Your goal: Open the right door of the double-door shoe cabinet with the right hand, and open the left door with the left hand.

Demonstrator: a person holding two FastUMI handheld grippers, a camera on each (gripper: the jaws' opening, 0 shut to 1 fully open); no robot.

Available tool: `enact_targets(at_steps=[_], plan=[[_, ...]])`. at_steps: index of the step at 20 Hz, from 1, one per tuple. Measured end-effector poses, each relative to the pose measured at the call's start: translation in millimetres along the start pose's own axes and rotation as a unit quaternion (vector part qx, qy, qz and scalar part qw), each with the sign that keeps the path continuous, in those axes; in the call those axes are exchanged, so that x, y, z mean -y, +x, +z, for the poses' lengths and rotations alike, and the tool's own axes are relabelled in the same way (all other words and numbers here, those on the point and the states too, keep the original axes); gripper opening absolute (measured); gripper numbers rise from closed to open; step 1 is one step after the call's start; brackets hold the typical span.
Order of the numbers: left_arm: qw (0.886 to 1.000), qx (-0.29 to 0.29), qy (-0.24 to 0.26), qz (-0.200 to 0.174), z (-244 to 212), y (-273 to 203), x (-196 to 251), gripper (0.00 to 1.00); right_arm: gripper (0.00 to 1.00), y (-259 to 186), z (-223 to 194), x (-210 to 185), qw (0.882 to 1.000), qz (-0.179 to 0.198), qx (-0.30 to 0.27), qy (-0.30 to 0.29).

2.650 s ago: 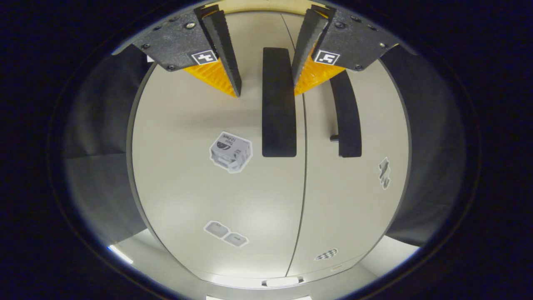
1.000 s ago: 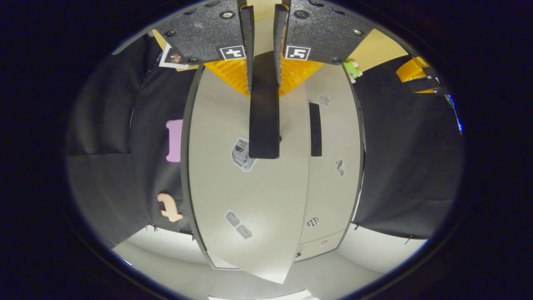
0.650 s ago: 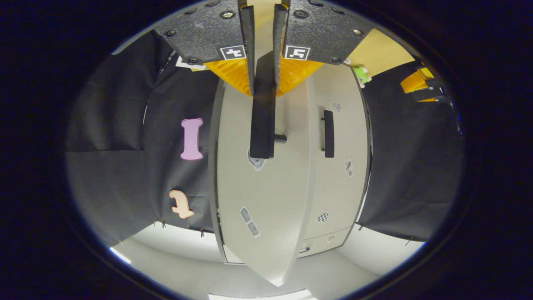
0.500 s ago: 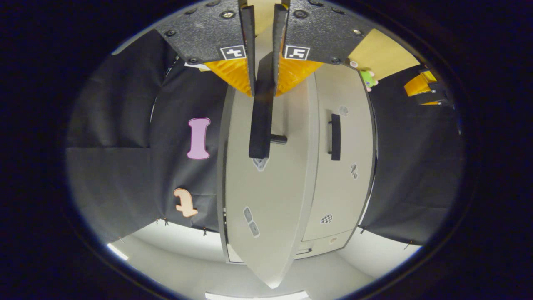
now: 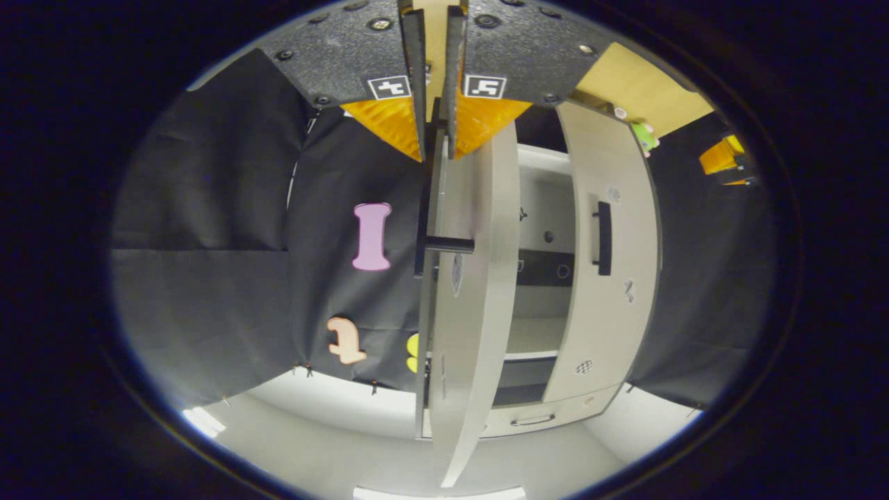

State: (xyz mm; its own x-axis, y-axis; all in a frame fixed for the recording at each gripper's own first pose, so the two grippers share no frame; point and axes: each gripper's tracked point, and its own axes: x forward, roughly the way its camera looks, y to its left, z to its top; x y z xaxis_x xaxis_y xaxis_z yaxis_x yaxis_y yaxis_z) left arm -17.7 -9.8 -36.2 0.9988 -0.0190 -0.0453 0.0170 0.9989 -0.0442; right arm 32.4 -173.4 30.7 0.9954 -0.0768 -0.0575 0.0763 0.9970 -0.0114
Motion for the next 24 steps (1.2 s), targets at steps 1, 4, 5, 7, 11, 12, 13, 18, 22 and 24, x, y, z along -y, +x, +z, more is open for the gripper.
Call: enact_targets(at_steps=[1, 4, 5, 7, 11, 12, 13, 18, 22, 24], plan=[[1.0, 0.0, 0.001, -0.001, 0, 0, 1, 0.95, 0.05, 3, 0, 14, 1.0, -0.011, 0.001, 0.013], [1.0, 0.0, 0.001, -0.002, 0, 3, 2, 0.95, 0.08, 10, 0, 14, 0.997, 0.036, 0.0, 0.073], [1.0, 0.001, 0.003, 0.0, 1, 2, 1, 0.95, 0.08, 12, 0, 17, 0.997, 0.04, 0.0, 0.069], [1.0, 0.002, 0.005, 0.005, 2, 2, -1, 0.95, 0.07, 14, 1, 22, 0.998, 0.033, 0.003, 0.051], [1.0, 0.006, 0.011, 0.018, 5, -1, -9, 0.95, 0.07, -8, -1, 22, 0.999, -0.014, 0.001, 0.03], [1.0, 0.009, 0.014, 0.021, 6, -1, -13, 0.95, 0.07, -24, 2, 22, 0.999, -0.037, 0.007, 0.015], [0.999, 0.012, 0.017, 0.024, 8, -1, -16, 0.95, 0.07, -39, 3, 14, 0.999, -0.042, 0.016, 0.006], [1.0, 0.02, 0.014, 0.014, 17, 14, -7, 0.95, 0.04, -85, -19, -63, 0.999, 0.024, 0.03, 0.006], [0.999, 0.035, 0.013, -0.008, 31, 36, 15, 0.95, 0.36, -81, -47, -98, 0.999, 0.05, 0.0, -0.014], [0.999, 0.031, 0.009, -0.018, 32, 46, 26, 0.95, 0.66, -77, -55, -103, 0.998, 0.052, -0.008, -0.02]])
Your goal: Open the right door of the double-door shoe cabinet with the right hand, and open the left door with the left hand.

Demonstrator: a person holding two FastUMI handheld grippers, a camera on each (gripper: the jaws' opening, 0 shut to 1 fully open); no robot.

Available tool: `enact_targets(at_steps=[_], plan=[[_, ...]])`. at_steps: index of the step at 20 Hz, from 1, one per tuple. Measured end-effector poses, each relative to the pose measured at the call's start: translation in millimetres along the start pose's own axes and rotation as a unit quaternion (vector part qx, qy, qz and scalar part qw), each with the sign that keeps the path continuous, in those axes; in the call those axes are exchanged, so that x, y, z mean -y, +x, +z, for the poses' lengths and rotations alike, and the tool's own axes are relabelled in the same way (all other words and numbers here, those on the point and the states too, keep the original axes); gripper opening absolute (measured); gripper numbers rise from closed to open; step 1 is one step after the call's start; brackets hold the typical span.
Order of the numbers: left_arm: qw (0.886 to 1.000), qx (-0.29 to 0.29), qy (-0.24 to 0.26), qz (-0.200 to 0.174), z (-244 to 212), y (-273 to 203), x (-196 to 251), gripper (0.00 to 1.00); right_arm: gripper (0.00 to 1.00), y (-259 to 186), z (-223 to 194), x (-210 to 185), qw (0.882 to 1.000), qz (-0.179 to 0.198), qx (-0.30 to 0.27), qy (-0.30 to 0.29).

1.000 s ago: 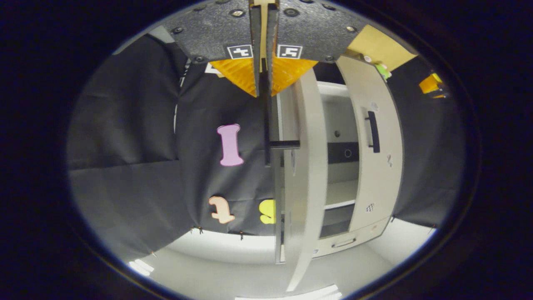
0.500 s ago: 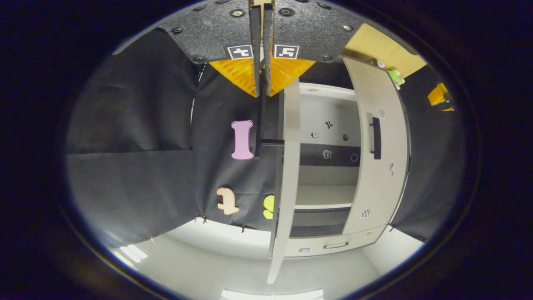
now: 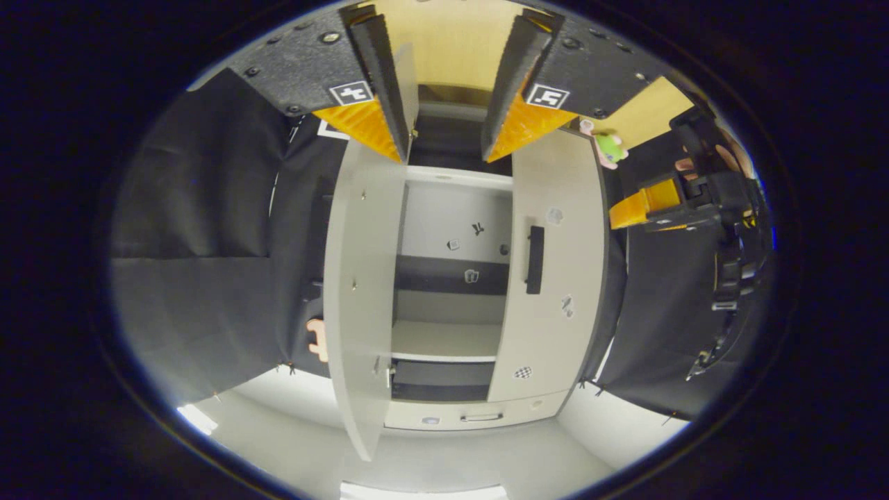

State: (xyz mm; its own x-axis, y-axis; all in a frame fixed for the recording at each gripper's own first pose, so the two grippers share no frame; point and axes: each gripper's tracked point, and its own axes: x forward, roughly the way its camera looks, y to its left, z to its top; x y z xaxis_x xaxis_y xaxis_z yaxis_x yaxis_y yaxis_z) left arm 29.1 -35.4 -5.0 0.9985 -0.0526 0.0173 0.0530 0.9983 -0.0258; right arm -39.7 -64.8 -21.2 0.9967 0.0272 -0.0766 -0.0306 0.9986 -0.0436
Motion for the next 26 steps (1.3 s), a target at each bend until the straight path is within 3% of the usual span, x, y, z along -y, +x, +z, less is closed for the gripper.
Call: enact_targets(at_steps=[4, 6, 12, 17, 26], plan=[[1.0, 0.007, -0.001, -0.006, 13, 30, 9, 0.95, 0.9, 9, -7, -11, 1.0, 0.013, -0.006, 0.024], [1.0, 0.021, 0.008, -0.004, 26, 51, 13, 0.95, 0.93, 11, -6, -10, 0.999, 0.016, -0.003, 0.035], [1.0, 0.016, 0.01, -0.009, 47, 131, 32, 0.95, 0.93, 9, -13, -6, 0.999, 0.02, -0.006, 0.049], [0.999, -0.009, 0.048, -0.003, 39, 178, 46, 0.95, 0.93, 5, -17, -4, 0.997, 0.026, -0.013, 0.066], [0.998, -0.025, 0.059, 0.015, 28, 201, 51, 0.95, 0.93, 9, -19, 14, 0.998, 0.013, -0.011, 0.068]])
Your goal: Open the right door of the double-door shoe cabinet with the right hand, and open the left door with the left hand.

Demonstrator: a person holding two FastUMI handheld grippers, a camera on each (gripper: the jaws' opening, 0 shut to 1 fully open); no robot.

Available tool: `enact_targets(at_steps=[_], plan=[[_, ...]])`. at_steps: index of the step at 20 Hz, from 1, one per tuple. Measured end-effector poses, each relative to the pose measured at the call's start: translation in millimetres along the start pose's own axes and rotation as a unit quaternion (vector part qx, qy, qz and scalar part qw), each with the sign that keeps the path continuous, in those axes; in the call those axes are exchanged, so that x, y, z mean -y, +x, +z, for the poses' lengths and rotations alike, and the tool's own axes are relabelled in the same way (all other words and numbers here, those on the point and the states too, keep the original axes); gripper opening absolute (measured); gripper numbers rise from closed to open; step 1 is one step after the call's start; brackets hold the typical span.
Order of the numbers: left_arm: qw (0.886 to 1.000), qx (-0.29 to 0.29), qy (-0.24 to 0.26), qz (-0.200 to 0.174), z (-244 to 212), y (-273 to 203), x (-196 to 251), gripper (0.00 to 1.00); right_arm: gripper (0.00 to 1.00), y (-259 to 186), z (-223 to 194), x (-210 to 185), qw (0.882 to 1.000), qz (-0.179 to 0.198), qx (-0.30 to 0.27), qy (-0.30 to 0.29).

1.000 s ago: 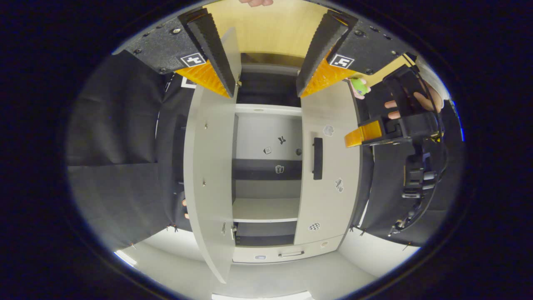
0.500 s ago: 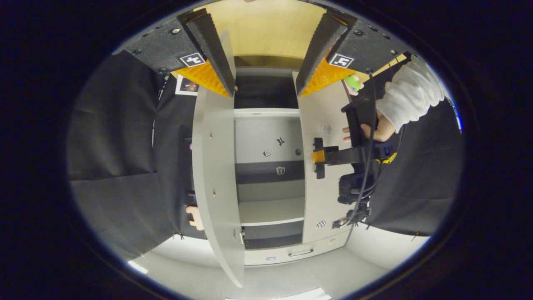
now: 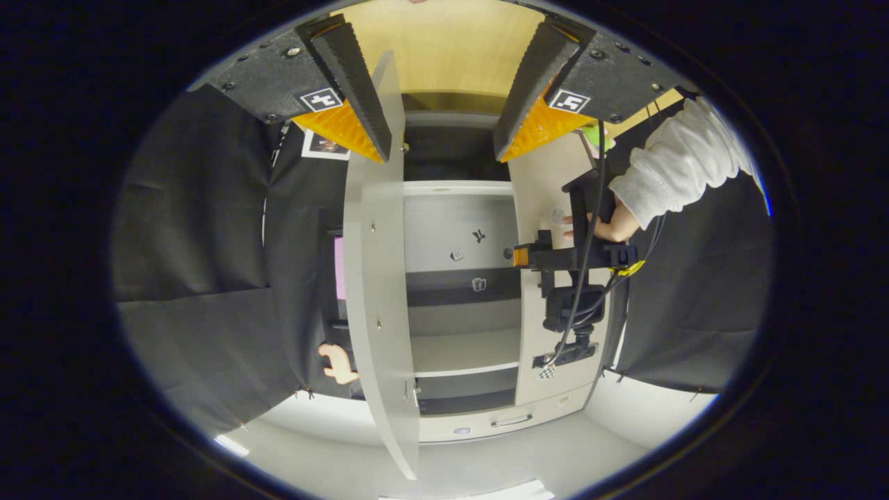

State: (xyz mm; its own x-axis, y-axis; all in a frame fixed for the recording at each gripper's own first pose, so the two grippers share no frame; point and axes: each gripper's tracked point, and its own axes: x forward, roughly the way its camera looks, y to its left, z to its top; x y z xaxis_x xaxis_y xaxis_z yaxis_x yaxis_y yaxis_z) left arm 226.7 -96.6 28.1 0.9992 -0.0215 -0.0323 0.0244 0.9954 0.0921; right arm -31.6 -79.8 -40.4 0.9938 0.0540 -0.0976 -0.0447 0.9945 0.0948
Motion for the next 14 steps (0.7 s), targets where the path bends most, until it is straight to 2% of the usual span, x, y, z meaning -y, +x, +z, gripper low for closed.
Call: enact_targets(at_steps=[6, 8, 9, 10, 11, 12, 14], plan=[[1.0, 0.004, -0.006, -0.002, 2, 0, 0, 0.96, 0.93, 6, -1, 1, 1.0, 0.005, 0.001, -0.005], [1.0, 0.001, -0.01, 0.003, 2, -1, -5, 0.83, 0.93, 8, -4, 2, 1.0, 0.005, -0.002, -0.008], [1.0, 0.004, -0.013, -0.001, 3, -2, -5, 0.71, 0.93, 9, -5, 1, 1.0, 0.006, -0.004, -0.008], [1.0, 0.004, -0.015, 0.0, 2, 0, -6, 0.69, 0.93, 10, -7, 1, 1.0, 0.008, -0.006, -0.008], [1.0, 0.0, -0.018, 0.003, 1, 1, -7, 0.54, 0.93, 10, -6, 0, 1.0, 0.009, -0.007, -0.008], [1.0, -0.003, -0.02, -0.001, 0, 1, -7, 0.34, 0.95, 10, -7, -1, 1.0, 0.01, -0.007, -0.009], [0.999, -0.007, -0.033, -0.002, 0, 0, -10, 0.29, 0.93, 10, -8, -2, 1.0, 0.012, -0.006, -0.012]])
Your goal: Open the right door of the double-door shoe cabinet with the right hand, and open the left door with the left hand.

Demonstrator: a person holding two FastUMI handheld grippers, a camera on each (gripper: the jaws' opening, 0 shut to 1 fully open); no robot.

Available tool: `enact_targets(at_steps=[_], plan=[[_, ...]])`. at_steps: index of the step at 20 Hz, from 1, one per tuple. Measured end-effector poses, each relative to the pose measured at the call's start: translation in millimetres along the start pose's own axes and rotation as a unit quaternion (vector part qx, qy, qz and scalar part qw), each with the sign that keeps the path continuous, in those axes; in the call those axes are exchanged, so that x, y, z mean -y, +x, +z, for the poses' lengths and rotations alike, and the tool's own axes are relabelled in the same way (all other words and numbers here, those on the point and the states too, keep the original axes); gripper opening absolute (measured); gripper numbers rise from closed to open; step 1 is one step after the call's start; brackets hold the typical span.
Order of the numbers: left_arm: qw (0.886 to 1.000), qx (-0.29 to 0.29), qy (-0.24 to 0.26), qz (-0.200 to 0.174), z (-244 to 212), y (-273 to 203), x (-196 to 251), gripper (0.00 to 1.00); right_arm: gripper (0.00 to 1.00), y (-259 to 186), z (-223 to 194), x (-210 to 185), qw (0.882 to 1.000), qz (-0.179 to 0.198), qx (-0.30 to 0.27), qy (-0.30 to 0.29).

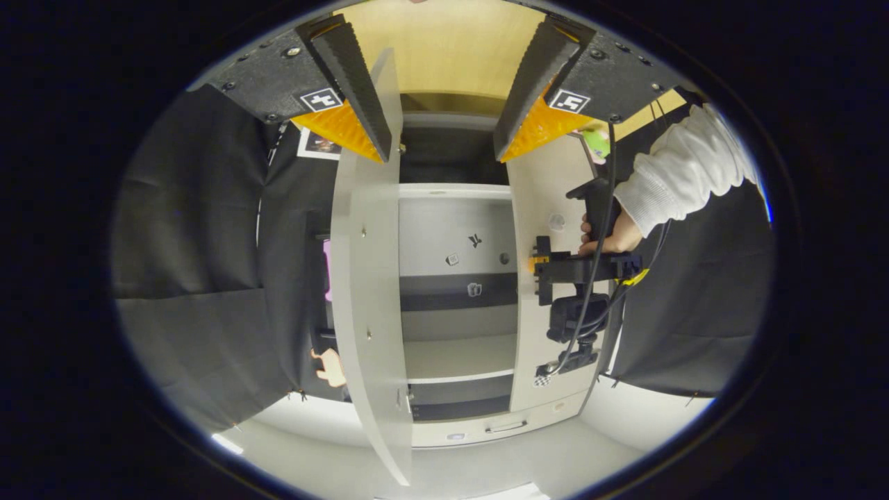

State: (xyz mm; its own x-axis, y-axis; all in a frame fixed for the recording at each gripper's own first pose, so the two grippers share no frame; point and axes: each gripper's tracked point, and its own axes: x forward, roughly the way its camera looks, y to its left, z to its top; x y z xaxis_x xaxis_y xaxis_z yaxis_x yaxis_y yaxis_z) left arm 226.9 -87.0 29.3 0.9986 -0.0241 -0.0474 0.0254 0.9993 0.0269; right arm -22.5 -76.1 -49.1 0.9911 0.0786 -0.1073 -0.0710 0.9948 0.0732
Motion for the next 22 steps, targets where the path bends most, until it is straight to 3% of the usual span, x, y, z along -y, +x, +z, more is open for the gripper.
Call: enact_targets(at_steps=[1, 2, 3, 4, 14, 22], plan=[[1.0, 0.0, -0.006, -0.005, 0, -4, 0, 0.21, 0.93, 0, 0, 0, 1.0, 0.0, 0.0, -0.001], [1.0, 0.002, -0.001, -0.01, 0, -1, 0, 0.28, 0.93, -1, -1, 0, 1.0, -0.001, 0.001, -0.003], [1.0, 0.001, 0.002, -0.014, 1, -7, 0, 0.13, 0.93, -1, -1, 0, 1.0, -0.001, 0.0, -0.004], [1.0, 0.0, 0.003, -0.019, 0, -4, 1, 0.09, 0.93, -2, -2, 1, 1.0, -0.003, -0.001, -0.005], [0.995, 0.001, 0.038, -0.091, 2, -73, -14, 0.07, 0.93, -5, -9, -3, 1.0, -0.01, -0.006, -0.017], [0.995, 0.009, 0.027, -0.097, 5, -100, -30, 0.03, 0.93, -5, -9, -15, 1.0, -0.003, -0.002, -0.024]])
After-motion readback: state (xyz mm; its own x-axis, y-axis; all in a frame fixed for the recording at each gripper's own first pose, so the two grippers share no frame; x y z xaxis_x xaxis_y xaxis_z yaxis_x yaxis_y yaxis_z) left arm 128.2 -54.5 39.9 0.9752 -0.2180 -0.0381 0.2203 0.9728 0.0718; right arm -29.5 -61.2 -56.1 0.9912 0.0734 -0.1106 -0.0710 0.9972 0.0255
